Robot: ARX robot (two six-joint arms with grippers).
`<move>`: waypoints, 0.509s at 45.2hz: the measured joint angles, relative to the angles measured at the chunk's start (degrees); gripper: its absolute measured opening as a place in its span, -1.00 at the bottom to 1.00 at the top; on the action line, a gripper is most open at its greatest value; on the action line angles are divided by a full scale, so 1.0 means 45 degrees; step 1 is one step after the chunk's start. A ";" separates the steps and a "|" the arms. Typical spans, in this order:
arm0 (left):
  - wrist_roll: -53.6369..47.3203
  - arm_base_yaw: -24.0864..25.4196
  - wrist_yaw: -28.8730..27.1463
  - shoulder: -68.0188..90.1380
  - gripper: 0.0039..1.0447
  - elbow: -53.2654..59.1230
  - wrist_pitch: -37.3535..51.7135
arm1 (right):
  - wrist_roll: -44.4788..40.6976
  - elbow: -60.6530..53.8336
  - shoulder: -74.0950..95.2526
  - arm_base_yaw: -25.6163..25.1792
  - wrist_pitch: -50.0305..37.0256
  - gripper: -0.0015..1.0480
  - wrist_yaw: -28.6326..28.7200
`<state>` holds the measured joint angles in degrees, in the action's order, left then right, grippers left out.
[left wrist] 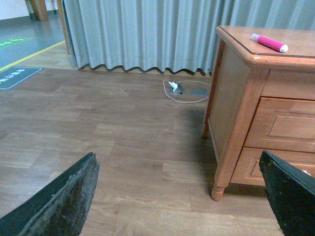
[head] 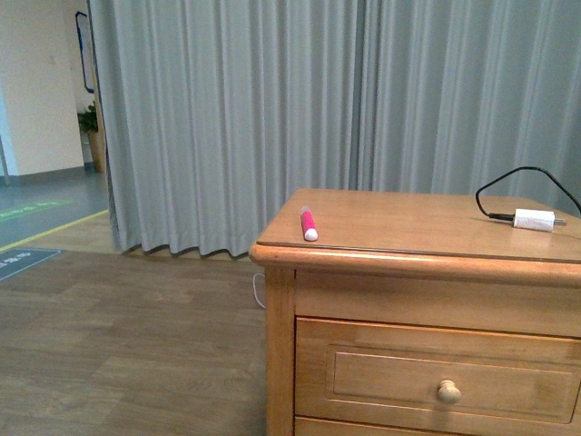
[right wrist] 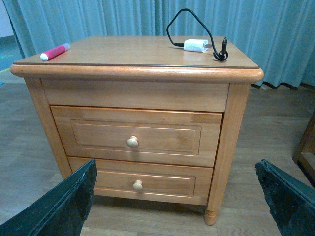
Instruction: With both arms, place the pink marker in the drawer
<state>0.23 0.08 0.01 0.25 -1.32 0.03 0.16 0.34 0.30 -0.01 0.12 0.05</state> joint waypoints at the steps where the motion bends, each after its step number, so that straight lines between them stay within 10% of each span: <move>1: 0.0000 0.0000 0.0000 0.0000 0.89 0.0000 0.0000 | 0.0000 0.0000 0.0000 0.0000 0.0000 0.84 0.0000; 23: 0.0000 0.0000 0.0000 0.0000 0.89 0.0000 0.0000 | 0.0000 0.0000 0.0000 0.0000 0.0000 0.84 0.0000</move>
<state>0.23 0.08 0.01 0.25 -1.32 0.03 0.16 0.34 0.30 -0.01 0.12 0.05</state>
